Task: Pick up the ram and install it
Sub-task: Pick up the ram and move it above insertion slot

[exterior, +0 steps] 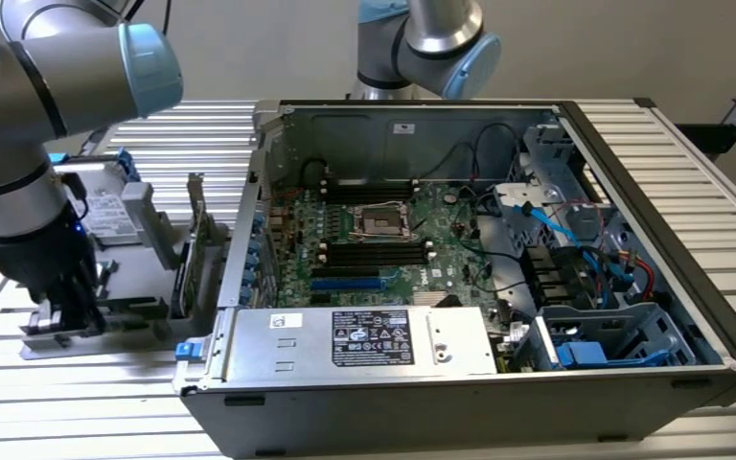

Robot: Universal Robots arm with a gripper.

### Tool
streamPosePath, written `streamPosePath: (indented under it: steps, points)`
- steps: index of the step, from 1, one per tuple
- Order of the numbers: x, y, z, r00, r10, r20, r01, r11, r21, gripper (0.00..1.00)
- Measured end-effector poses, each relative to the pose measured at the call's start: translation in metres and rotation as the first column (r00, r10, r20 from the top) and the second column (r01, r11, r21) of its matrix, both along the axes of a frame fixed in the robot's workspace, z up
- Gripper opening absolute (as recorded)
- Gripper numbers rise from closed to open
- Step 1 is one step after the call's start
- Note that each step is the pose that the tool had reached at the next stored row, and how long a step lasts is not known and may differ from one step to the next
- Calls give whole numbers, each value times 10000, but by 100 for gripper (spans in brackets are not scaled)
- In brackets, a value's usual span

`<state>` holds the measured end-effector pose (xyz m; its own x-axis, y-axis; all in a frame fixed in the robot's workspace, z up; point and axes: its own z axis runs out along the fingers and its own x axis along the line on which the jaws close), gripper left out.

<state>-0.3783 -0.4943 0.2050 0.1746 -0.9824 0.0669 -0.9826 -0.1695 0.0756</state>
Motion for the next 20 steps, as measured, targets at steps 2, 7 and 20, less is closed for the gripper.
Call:
streamPosePath:
  steps: [2,7,20]
  points:
    - [0,0,34,10000,-1,-1,1,10000,4,15]
    - [0,0,116,10000,-1,0,1,10000,8,15]
    - [0,0,426,9996,-280,9,280,9996,8,15]
